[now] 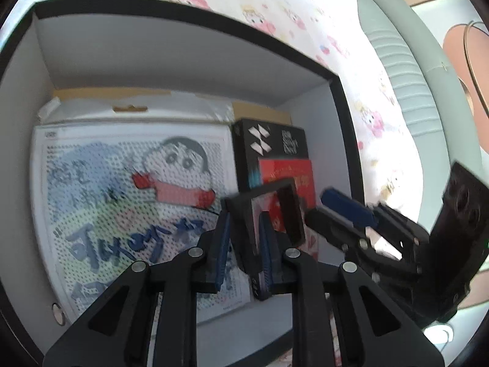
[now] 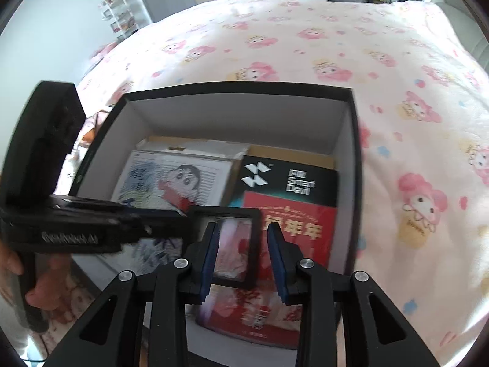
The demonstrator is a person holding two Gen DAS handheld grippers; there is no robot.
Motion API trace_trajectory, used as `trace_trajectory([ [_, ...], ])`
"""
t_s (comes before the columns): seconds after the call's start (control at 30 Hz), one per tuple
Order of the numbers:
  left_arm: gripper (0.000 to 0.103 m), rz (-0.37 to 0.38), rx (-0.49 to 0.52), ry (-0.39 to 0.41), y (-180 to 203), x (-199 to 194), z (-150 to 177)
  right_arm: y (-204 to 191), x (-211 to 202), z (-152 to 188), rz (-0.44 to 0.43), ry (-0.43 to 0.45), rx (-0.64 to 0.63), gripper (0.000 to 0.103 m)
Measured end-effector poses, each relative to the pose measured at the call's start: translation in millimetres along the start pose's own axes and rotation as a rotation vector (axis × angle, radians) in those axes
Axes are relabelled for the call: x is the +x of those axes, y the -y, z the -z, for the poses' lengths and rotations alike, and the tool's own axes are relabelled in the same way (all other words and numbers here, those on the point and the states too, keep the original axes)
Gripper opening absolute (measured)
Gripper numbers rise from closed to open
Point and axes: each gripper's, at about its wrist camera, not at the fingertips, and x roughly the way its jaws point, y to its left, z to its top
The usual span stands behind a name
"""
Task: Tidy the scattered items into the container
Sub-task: 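Lower the black frame into the box in front of the red card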
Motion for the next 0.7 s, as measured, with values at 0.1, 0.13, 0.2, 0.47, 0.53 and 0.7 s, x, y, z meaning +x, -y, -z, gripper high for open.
trace_trajectory([
  [0.1, 0.017, -0.112, -0.038, 0.109, -1.3, -9.2, -6.7, -1.9, -6.2, 4.9, 0.017, 0.019, 0.000, 0.030],
  [0.13, 0.017, -0.138, -0.037, 0.127, 1.7, -9.2, -8.0, -2.3, -7.4, 5.8, 0.029, 0.025, 0.001, 0.030],
  [0.2, 0.017, -0.167, -0.009, 0.112, 11.5, -2.2, -7.9, -2.3, -10.1, 7.5, 0.061, 0.038, 0.017, 0.030],
  [0.47, 0.017, 0.014, 0.029, 0.050, 23.0, -2.3, 5.1, -2.2, -10.8, 17.5, 0.050, 0.021, 0.080, 0.030],
  [0.53, 0.017, -0.014, 0.022, 0.087, 17.6, -12.4, 5.4, -2.5, -5.6, 15.2, 0.018, 0.006, 0.098, 0.030],
  [0.7, 0.017, 0.013, -0.027, 0.043, 3.5, -11.7, 12.6, -16.8, 9.5, 8.0, 0.039, -0.034, 0.032, 0.030],
])
